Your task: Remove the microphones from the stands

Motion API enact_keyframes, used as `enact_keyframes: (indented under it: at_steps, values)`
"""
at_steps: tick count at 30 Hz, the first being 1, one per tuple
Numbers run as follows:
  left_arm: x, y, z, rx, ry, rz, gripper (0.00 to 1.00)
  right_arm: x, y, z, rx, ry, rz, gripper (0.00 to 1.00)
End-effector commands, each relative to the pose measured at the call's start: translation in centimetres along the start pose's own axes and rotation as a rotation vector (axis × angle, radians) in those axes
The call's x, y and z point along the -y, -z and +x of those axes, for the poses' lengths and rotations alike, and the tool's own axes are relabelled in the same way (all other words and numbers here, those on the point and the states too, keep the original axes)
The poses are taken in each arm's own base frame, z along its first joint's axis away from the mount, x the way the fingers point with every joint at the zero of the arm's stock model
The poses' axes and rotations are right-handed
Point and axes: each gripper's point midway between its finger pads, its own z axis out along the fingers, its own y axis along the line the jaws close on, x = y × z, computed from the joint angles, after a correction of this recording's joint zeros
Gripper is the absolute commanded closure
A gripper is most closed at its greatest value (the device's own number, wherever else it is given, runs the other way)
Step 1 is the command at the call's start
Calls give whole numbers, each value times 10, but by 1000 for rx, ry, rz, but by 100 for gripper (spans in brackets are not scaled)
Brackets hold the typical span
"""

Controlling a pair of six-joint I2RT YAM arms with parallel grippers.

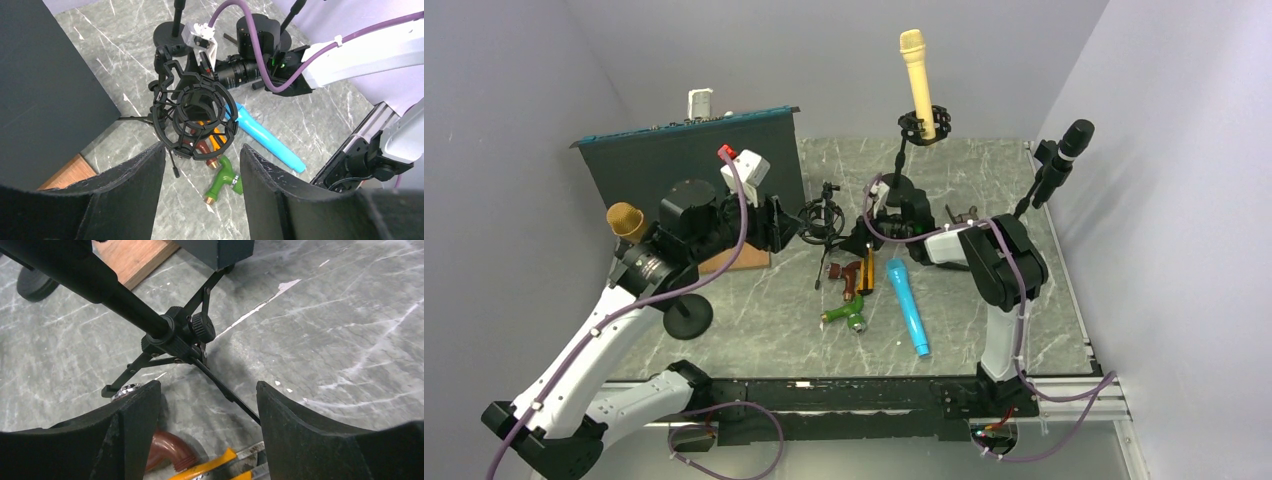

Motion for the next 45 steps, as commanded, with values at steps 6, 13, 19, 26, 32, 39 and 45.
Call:
enact_keyframes:
  at_steps: [6, 13, 19, 26, 32, 39, 45]
  values:
    - [-11, -3, 4, 38, -45, -2, 40, 8, -26, 5, -63, 79, 70, 33]
    - [-21, 0, 8, 44, -30, -21, 41, 19, -27, 29, -120, 91, 234, 50]
    - [-29, 1, 10, 45, -9, -35, 42, 32, -12, 21, -79, 103, 362, 61]
    - [-33, 7, 10, 67, -13, -61, 42, 37, 3, 23, -46, 68, 451, 76]
    - [-34, 8, 10, 71, -15, -69, 43, 37, 14, 25, -25, 41, 514, 87]
    - [-35, 11, 8, 88, -16, -77, 43, 36, 16, 26, -22, 20, 603, 100]
    - [-38, 11, 9, 90, -14, -92, 43, 36, 17, 38, -30, -36, 756, 100]
